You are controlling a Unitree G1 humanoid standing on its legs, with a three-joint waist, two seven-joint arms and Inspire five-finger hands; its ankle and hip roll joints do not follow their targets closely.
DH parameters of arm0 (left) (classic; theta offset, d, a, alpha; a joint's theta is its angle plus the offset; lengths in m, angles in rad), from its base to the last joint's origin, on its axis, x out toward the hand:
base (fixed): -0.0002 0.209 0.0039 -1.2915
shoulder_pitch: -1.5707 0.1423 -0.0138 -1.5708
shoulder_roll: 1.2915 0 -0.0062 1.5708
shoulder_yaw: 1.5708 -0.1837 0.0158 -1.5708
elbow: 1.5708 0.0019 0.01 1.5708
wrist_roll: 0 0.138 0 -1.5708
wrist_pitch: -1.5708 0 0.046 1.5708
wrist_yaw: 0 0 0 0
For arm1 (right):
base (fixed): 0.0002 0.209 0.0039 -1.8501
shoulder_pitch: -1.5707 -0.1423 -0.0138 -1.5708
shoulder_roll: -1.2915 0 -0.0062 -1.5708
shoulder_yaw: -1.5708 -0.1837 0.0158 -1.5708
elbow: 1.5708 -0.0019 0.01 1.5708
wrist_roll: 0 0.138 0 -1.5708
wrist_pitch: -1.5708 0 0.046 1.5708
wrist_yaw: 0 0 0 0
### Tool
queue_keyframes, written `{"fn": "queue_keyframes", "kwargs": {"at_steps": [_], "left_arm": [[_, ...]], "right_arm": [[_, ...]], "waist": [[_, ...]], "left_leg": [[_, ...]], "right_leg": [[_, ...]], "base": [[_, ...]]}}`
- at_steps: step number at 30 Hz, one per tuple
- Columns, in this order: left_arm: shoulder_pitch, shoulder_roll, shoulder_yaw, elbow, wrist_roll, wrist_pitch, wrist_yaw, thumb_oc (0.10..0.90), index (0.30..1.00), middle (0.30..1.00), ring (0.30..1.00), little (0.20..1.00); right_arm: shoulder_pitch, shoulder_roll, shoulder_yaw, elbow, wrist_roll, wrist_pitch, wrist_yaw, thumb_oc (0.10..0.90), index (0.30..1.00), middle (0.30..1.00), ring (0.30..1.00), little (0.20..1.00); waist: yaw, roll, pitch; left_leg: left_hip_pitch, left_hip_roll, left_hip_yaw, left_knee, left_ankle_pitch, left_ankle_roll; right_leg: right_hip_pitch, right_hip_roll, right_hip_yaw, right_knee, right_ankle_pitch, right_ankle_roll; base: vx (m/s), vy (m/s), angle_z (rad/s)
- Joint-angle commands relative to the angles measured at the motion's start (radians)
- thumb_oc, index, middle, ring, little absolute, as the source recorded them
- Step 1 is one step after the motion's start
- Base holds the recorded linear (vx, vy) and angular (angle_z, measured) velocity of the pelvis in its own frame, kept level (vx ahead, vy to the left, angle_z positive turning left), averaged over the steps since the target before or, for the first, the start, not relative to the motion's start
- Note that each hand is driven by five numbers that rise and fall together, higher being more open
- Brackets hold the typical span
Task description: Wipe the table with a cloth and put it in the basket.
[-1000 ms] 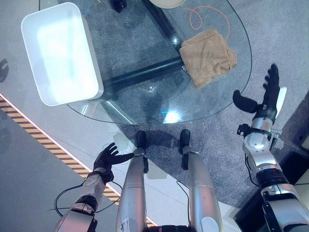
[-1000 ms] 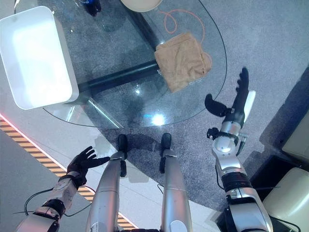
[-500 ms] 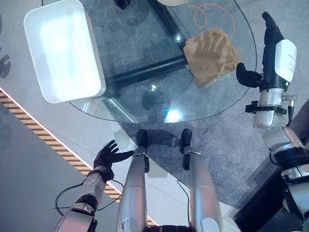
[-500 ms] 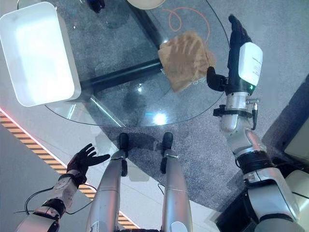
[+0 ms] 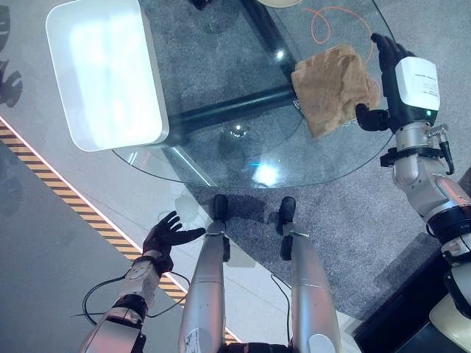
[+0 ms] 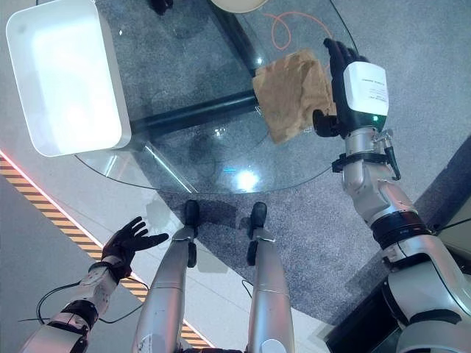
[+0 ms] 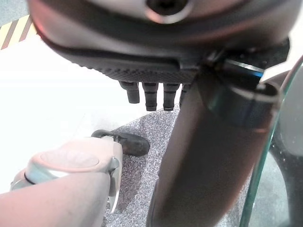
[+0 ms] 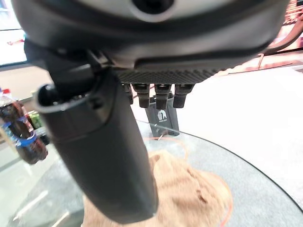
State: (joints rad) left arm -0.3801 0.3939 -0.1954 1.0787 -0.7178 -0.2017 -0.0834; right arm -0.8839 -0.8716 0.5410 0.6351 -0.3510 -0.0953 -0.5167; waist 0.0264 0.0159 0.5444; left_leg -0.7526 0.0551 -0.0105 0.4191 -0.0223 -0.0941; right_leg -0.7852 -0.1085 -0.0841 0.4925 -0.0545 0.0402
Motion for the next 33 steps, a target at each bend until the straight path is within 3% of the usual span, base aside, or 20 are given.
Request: {"fn": "queue_keyframes", "kwargs": {"at_steps": [1, 10, 23, 33], "left_arm": [[0.069, 0.054, -0.009, -0.019, -0.031, 0.006, 0.005, 0.800, 0.900, 0.900, 0.900, 0.900], [0.072, 0.069, -0.006, -0.034, -0.027, 0.027, 0.000, 0.800, 0.900, 0.900, 0.900, 0.900], [0.069, 0.075, -0.015, -0.044, -0.017, 0.044, 0.002, 0.800, 0.900, 0.900, 0.900, 0.900], [0.074, 0.071, -0.025, -0.052, -0.019, 0.045, 0.001, 0.800, 0.900, 0.900, 0.900, 0.900]], "right_arm": [[-0.088, -0.101, 0.005, -0.017, 0.020, -0.019, 0.008, 0.800, 0.900, 0.900, 0.900, 0.900], [-0.126, -0.115, 0.067, 0.058, 0.022, -0.018, 0.087, 0.800, 0.900, 0.900, 0.900, 0.900], [-0.193, -0.114, 0.123, 0.167, -0.021, -0.028, 0.119, 0.800, 0.900, 0.900, 0.900, 0.900], [-0.271, -0.107, 0.179, 0.209, -0.082, 0.005, 0.142, 0.800, 0.900, 0.900, 0.900, 0.900]], "waist": [[0.007, -0.011, -0.024], [0.017, -0.008, -0.024], [0.031, 0.003, -0.024], [0.043, 0.013, -0.024]], "left_leg": [[0.015, -0.064, 0.054, 0.009, -0.024, 0.060], [0.015, -0.062, 0.054, 0.013, -0.025, 0.061], [0.014, -0.063, 0.050, 0.014, -0.024, 0.063], [0.013, -0.066, 0.043, 0.008, -0.018, 0.063]], "right_leg": [[0.033, 0.029, -0.103, -0.009, -0.023, -0.009], [0.027, 0.023, -0.111, 0.005, -0.027, -0.012], [0.019, 0.018, -0.116, 0.015, -0.024, -0.012], [0.015, 0.015, -0.120, 0.019, -0.023, -0.011]], "base": [[0.00, 0.000, 0.00], [0.00, 0.000, 0.00], [0.00, -0.001, 0.01], [0.00, 0.000, 0.00]]}}
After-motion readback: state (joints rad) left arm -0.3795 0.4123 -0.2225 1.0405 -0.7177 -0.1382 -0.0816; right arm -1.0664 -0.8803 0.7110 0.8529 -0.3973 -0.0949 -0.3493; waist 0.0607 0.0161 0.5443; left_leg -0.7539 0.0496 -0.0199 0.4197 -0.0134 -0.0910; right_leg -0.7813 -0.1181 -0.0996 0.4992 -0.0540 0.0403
